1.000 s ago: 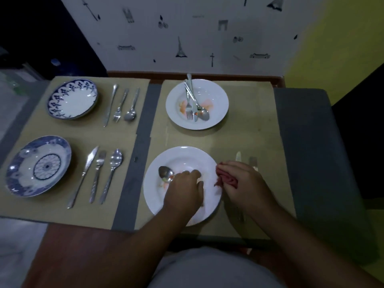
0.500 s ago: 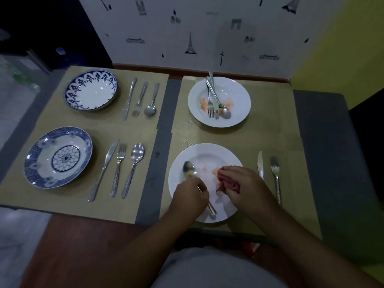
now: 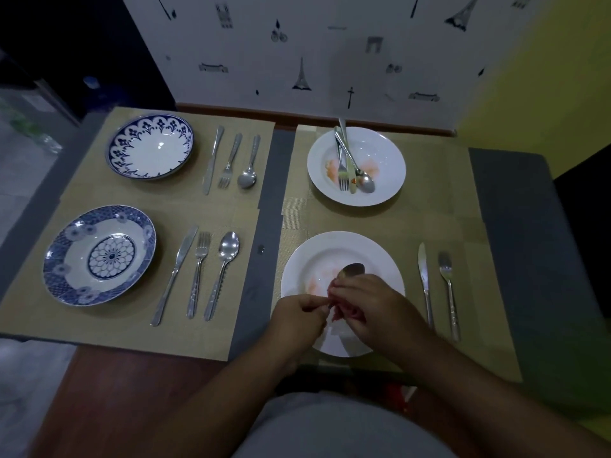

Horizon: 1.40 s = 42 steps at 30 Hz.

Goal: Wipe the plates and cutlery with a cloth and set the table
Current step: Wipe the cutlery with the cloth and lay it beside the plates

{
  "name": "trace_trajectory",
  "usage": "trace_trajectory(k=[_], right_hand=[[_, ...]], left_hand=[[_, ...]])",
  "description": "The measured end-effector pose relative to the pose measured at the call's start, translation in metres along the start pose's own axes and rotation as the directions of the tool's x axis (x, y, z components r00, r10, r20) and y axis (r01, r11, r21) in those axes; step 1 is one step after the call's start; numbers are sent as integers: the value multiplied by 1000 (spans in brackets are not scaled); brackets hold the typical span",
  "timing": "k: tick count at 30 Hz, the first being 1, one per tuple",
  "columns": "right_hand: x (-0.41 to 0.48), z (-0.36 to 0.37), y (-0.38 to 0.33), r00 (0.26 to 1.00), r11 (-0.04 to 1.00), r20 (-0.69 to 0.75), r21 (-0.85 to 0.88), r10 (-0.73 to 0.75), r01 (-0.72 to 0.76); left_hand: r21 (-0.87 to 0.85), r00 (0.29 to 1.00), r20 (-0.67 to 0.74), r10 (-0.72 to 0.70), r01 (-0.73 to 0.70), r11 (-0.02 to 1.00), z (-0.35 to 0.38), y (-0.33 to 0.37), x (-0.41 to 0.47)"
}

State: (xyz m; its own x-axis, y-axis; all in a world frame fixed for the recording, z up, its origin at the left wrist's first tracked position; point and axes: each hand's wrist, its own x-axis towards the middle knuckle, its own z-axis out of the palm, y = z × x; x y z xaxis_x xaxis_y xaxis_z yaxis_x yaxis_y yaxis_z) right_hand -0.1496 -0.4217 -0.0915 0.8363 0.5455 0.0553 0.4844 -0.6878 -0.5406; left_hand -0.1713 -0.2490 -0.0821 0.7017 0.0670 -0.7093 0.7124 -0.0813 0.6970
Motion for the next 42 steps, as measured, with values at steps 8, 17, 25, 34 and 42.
trace_trajectory(k=[8,17,25,34,42], right_hand=[[29,-5,20,1000,997,-19,-71,-15,14],[39,-1,33,999,990,32,-138,-13,17],[26,-20,31,956,971,-170,24,238,-237],[16,-9,3,960,965,-147,144,240,-219],[8,-13,1,945,959,-186,145,267,-243]], left_hand=[[41,997,-58,55,-53,998,-4,3,-6],[76,998,-38,52,-49,996,-9,2,-6],[-37,997,-79,6,-9,999,-14,9,1],[80,989,-68,128,-123,989,-11,17,4],[184,983,-106,152,-131,974,-6,18,6]])
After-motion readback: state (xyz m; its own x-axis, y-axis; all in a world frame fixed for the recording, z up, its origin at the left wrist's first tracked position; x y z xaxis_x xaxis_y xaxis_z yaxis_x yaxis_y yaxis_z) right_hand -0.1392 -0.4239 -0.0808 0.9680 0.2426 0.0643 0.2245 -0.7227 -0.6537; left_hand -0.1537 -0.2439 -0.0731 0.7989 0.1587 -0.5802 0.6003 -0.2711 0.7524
